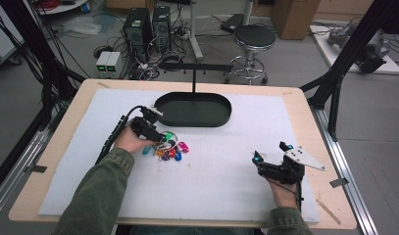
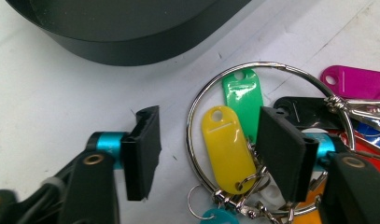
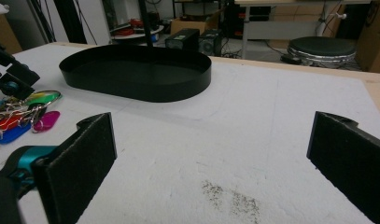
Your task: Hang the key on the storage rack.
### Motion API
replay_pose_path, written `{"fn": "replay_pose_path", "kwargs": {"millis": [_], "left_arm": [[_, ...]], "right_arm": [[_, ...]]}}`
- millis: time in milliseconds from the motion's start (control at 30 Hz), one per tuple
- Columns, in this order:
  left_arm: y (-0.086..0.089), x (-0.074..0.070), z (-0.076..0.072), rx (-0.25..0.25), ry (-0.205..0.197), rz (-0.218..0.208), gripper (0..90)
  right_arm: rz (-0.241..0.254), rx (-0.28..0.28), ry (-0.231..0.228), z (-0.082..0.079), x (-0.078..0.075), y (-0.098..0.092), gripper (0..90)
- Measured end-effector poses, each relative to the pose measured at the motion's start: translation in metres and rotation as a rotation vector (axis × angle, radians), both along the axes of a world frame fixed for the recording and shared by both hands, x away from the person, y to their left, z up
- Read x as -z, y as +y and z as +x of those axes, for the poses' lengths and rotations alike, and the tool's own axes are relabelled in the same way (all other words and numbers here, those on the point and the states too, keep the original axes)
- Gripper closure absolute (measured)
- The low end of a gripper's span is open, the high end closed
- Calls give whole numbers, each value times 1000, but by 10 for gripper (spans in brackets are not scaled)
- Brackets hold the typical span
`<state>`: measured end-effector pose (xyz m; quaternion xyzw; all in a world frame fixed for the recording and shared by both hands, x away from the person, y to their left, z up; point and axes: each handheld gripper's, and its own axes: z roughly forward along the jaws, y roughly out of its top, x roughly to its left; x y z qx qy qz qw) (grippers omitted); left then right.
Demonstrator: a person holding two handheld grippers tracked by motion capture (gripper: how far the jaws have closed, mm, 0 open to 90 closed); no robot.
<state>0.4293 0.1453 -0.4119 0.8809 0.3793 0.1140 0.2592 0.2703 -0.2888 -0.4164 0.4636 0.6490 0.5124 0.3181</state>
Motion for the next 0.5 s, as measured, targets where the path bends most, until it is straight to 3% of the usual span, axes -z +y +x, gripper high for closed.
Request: {"fn": "replay_pose_path", "kwargs": {"millis": [200, 233, 300, 367, 500], "left_arm": [[-4, 2, -1, 17, 6, 11, 477], [-4, 3, -1, 33, 18, 8, 577], [-5, 4, -1, 46, 31, 0, 611], [-5, 4, -1, 57, 63, -25, 727], [-3, 4, 0, 47, 77, -26, 772]], "right_arm": [[-4, 0, -3, 0, 0, 0, 3], [-3, 0, -3, 0, 0, 0, 3], [-4, 0, -3, 0, 0, 0, 3], [-3, 2, 0, 0, 0, 0, 3], [-7, -2, 1, 0, 0, 0, 3]]}}
